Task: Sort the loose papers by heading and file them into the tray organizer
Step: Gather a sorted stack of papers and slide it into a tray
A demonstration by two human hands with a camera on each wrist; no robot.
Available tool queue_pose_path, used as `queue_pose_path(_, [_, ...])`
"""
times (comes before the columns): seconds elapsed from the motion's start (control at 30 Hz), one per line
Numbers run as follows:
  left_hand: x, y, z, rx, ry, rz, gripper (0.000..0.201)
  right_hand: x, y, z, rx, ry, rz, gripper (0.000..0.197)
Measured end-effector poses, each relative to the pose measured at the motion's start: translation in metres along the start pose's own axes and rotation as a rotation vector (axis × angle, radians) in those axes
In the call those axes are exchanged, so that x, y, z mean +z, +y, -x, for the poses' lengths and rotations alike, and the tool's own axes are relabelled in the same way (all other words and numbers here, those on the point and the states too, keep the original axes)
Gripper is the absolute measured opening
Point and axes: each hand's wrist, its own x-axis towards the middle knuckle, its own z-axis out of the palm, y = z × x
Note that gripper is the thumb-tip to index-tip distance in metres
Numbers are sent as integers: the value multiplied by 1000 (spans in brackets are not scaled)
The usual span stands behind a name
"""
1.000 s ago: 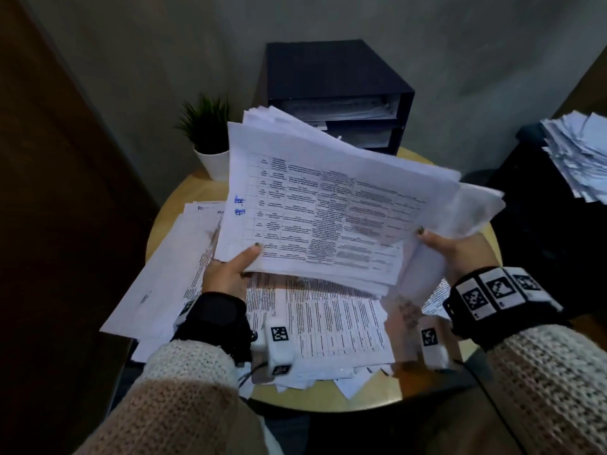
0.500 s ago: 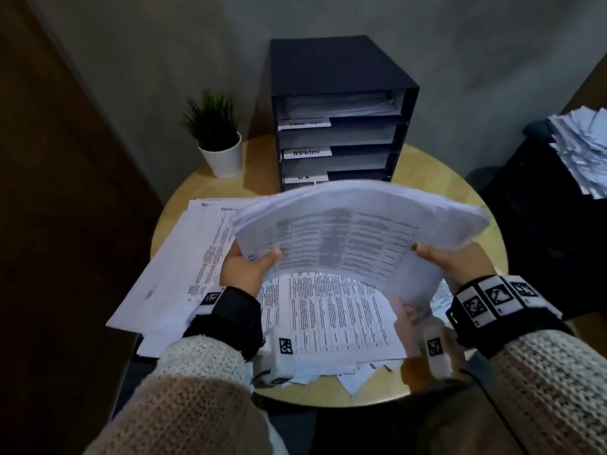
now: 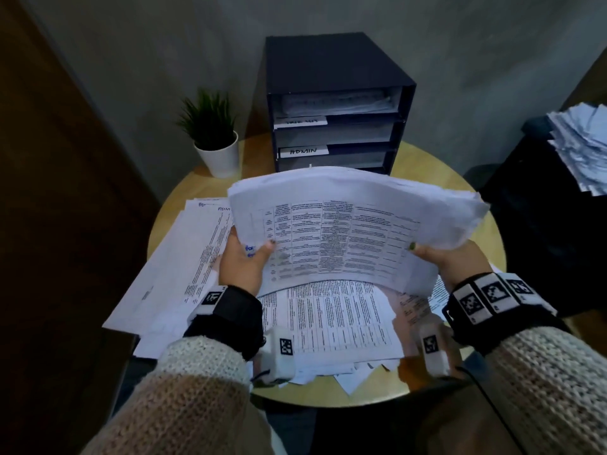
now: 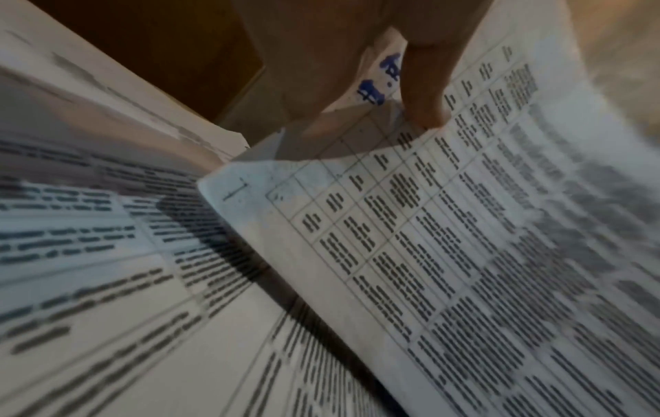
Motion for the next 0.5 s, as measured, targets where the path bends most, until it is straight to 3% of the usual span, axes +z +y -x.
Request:
queue_pose_path(0.07, [-3,3,-2,21,22,45,42,-2,-3,-2,-24,17,-49,27])
queue_pose_path(0.1, [-5,2,-4,16,16,63,43,-2,-5,0,-30,3,-62,31])
queue_pose_path(0.2, [-9,-9,-6,-70,-66,50,47,-3,1,-1,-5,-37,-44,75])
queue_pose_path(0.23, [-8,-12,-5,-109,-97,23,45,-4,4,-3,-3,-48,-61,76])
queue_pose_path(0.33, [-5,-20,-3,-147,-126,-22,35,-3,-5,-1,-28,-62,-60,40])
queue_pose_path(0.37, [-5,-21,-2,-136,-118,-35,34,-3,-6,-3,-39,-50,-73,40])
queue_pose_path(0.47, [-7,-18,0,-91,-106,-65,29,-5,-13,-9,-83,-20,-145,73])
queue_pose_path(0.5, [-8,-16,1,-88,-104,-63,30,-6,-17,-11,-106,-3,-172,74])
